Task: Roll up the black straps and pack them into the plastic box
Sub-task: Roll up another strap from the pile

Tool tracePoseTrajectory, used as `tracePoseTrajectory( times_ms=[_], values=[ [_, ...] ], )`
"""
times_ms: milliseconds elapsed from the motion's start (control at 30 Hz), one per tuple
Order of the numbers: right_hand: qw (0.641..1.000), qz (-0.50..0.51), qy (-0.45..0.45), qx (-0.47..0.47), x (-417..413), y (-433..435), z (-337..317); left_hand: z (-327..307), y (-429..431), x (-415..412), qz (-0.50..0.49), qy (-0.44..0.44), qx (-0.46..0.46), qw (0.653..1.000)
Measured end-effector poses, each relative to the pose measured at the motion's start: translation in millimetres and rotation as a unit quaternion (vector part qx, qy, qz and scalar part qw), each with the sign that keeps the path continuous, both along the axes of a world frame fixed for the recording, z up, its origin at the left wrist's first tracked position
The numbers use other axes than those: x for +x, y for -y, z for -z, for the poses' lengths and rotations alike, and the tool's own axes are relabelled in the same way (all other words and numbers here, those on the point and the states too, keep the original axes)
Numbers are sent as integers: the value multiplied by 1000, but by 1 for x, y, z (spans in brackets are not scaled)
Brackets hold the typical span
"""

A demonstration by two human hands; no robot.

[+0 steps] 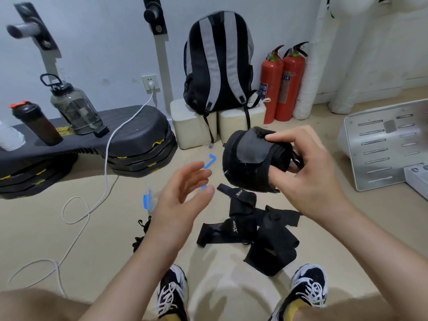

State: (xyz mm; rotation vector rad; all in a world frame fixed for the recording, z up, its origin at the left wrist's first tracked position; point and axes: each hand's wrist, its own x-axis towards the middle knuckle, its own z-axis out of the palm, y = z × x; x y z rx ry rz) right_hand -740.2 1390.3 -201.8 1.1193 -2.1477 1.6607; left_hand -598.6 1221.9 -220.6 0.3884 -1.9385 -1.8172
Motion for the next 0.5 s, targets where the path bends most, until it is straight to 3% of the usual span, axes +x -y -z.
tracePoseTrajectory(
  times_ms=[100,200,300,400,500],
  values=[
    [998,-12,-64,1,3,0,3,-1,0,-25,109,57,59,991],
    [996,-8,-92,14,1,-2,6,1,-9,-40,176,23,106,978],
    [995,-3,-99,26,-5,-5,10,-1,-16,-46,164,-6,229,959],
    [992,29,-108,51,-8,-3,15,-14,-28,-45,154,-19,367,917],
    [993,49,-102,28,-6,0,12,-20,-38,-41,152,-17,403,902]
  ],
)
